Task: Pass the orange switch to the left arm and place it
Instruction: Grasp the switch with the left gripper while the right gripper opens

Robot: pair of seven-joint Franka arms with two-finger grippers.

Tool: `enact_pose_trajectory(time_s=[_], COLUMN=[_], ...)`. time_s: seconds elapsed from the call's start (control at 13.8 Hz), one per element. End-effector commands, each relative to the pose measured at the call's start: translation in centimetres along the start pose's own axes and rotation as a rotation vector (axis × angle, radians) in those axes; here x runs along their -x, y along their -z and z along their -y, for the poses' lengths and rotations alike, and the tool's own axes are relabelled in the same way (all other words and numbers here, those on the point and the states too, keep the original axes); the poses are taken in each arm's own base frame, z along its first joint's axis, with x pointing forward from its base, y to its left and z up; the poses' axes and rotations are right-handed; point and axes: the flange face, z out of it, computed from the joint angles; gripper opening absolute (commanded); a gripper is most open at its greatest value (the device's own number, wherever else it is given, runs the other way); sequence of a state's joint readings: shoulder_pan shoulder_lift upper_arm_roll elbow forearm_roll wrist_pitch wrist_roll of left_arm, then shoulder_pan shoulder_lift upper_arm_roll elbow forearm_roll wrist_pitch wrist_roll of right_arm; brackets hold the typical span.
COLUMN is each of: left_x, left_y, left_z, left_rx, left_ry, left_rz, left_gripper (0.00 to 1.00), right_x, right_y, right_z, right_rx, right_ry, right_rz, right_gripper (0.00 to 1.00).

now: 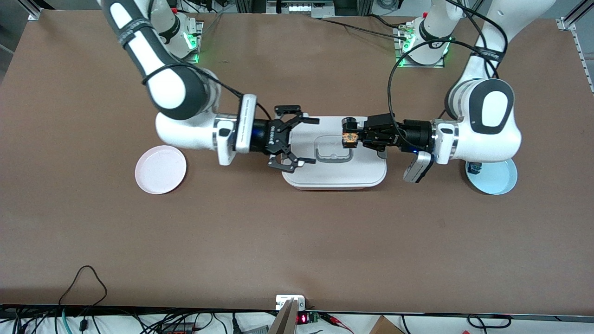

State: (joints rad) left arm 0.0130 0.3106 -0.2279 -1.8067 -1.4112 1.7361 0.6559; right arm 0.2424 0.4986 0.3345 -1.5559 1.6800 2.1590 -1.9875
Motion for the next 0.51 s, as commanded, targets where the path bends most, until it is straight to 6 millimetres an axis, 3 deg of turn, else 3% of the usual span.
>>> enact_pose_trajectory(time_s=[0.0, 0.29, 0.43], left_x=[-0.7, -0.5, 0.0], left_y=[2.4, 6.3, 8.5], left_z=[-1.0, -0.8, 0.4], left_rx=[-0.125, -0.424, -0.573], left_ry=[-0.082, -0.177, -0.196], left_rz=[0.065, 0.258, 0.342], left_gripper=[0.06, 0.06, 0.06], right_x=[-2.1, -2.4, -3.5], right_y=[4.8, 12.2, 15.8], right_z=[-1.3, -2.9, -2.6], right_rx=[-0.091, -0.212, -0.27], right_ry=[-0.012, -0.017, -0.037], right_rz=[0.037, 0.076, 0.148], right_gripper=[1.0, 1.0, 1.0])
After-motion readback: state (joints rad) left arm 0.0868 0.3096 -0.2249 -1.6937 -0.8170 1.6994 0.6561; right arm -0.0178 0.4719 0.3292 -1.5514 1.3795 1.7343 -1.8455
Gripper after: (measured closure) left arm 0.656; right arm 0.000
